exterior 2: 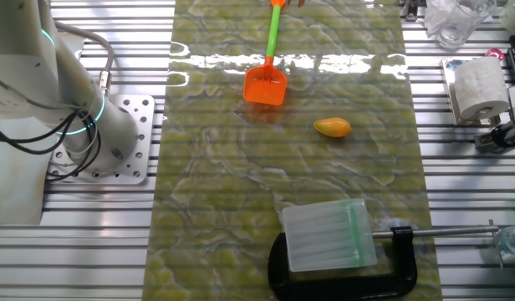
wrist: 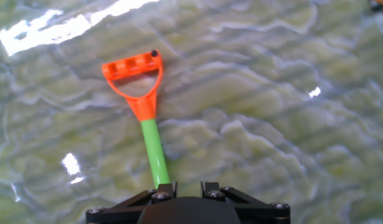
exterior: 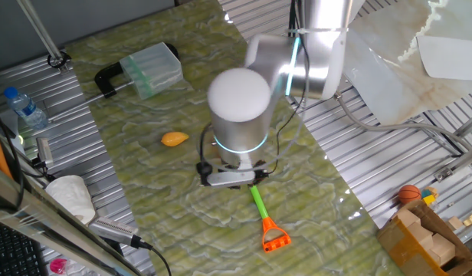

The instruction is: Use a shovel to scoop up an object

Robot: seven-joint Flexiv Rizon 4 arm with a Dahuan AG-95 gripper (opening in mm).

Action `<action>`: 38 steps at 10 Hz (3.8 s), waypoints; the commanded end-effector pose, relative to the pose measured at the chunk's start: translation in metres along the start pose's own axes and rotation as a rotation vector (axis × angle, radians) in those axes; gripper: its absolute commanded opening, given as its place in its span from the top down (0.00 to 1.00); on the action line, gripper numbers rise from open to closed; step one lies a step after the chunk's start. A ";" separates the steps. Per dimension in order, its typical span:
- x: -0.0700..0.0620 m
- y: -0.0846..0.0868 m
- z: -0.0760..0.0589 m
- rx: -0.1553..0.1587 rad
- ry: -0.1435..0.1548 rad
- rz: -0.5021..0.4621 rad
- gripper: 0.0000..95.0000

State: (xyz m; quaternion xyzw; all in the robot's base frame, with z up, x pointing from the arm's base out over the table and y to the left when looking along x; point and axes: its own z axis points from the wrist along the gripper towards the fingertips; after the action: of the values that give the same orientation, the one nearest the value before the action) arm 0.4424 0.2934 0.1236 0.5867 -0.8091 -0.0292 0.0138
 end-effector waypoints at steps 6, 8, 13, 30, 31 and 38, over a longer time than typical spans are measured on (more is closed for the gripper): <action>-0.008 0.011 0.004 0.018 0.020 0.020 0.80; -0.008 0.011 0.004 0.020 0.011 -0.067 0.80; -0.008 0.012 0.009 0.049 -0.030 -0.173 0.60; -0.036 0.081 0.033 0.029 0.018 -0.172 0.60; -0.036 0.081 0.037 0.033 0.015 -0.167 0.60; -0.046 0.073 0.061 0.053 0.009 -0.151 0.60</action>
State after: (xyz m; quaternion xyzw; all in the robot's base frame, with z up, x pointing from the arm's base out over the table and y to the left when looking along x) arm 0.3833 0.3617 0.0681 0.6462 -0.7632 -0.0064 0.0026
